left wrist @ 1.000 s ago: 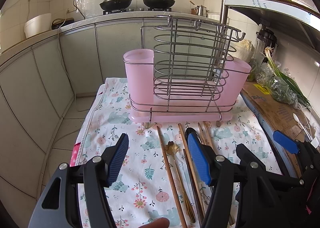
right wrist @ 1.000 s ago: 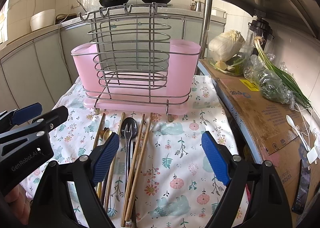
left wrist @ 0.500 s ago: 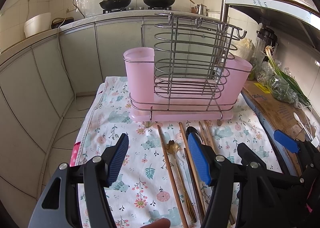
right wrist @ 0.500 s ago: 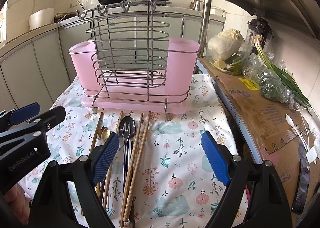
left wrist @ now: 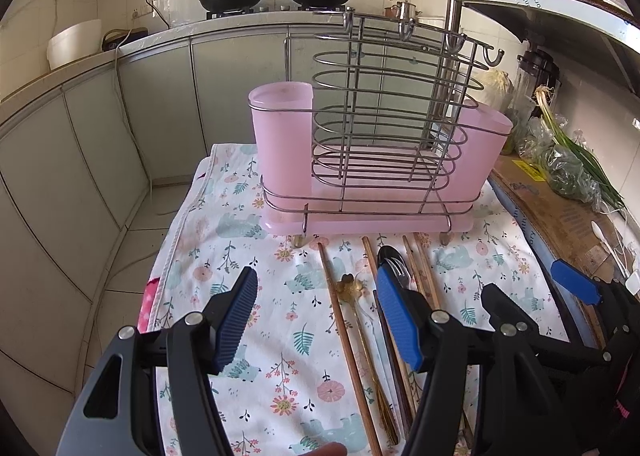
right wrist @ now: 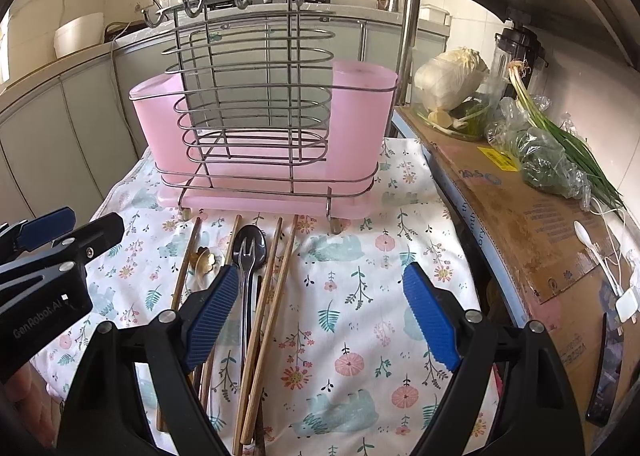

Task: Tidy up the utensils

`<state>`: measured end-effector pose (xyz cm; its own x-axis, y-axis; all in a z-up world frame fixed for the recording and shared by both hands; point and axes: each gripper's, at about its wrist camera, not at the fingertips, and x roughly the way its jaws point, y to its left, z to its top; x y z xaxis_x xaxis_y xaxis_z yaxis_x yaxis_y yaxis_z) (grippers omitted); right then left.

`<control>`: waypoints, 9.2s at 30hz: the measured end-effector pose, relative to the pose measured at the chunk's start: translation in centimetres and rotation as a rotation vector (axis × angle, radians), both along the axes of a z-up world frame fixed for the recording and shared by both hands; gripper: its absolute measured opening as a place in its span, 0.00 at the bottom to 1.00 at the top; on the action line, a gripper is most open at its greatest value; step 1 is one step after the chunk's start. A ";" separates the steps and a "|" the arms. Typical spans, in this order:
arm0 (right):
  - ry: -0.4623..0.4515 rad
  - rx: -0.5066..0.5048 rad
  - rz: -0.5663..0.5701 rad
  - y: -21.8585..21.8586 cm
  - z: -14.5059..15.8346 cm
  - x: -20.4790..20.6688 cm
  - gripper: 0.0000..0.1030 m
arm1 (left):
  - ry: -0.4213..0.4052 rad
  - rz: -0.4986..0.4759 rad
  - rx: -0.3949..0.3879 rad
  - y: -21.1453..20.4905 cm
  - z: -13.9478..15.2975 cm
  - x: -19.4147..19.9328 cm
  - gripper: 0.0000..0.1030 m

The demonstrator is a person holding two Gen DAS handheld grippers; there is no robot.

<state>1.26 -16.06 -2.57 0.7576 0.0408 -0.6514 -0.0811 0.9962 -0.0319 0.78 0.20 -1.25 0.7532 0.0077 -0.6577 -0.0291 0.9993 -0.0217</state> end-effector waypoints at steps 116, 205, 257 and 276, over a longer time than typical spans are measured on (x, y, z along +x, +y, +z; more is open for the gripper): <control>-0.032 0.372 0.163 -5.6 8.3 2.7 0.06 | -0.119 -0.087 -0.250 8.4 7.6 3.1 0.04; 0.182 0.348 0.091 -5.8 -0.9 4.6 0.35 | 0.303 -0.128 -0.309 4.0 -5.6 9.2 0.22; 0.367 0.455 0.152 -3.8 -4.4 9.1 0.22 | 0.396 -0.114 -0.383 4.5 -7.7 12.6 0.02; 0.514 0.475 0.077 -1.9 -7.2 12.2 0.06 | 0.331 -0.105 -0.324 7.4 -6.4 11.1 0.02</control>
<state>13.41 -17.92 -9.74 0.3418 0.4508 -0.8246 -0.0398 0.8836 0.4665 11.92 7.64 -7.67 0.4880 -0.3030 -0.8186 0.0138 0.9404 -0.3398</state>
